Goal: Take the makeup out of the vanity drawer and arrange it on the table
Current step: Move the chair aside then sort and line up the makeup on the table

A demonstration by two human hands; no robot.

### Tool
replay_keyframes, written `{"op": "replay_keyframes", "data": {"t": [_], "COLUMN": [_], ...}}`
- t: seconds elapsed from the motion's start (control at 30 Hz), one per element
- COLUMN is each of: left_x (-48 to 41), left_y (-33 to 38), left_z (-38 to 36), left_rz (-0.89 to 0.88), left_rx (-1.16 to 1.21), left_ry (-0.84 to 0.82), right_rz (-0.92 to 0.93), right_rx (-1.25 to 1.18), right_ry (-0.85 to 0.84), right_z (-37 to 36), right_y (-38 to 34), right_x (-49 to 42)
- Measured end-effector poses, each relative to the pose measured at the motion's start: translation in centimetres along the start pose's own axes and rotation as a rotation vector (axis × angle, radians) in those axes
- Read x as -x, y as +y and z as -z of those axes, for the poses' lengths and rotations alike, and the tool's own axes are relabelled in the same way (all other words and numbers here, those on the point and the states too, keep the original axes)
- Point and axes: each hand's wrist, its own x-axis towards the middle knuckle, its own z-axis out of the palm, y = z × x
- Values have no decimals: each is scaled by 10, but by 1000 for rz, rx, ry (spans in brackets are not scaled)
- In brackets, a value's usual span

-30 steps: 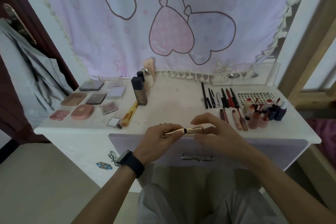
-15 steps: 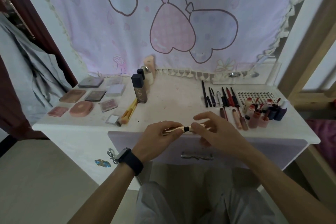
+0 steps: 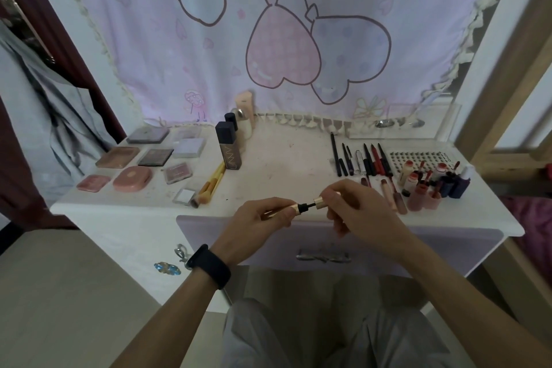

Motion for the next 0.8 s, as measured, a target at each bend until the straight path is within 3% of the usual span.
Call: {"op": "replay_keyframes", "data": {"t": [0.27,0.8], "left_x": [1,-3], "left_y": [5,8], "left_z": [5,12], "left_rz": [-23,-13], "left_rx": [65,17], "left_ry": [-15,28], "right_rz": [49,303], "right_rx": [-56,245], "right_ry": [33,190], "right_z": [7,4], "right_y": [-5,-19], "right_x": [-1,13]}}
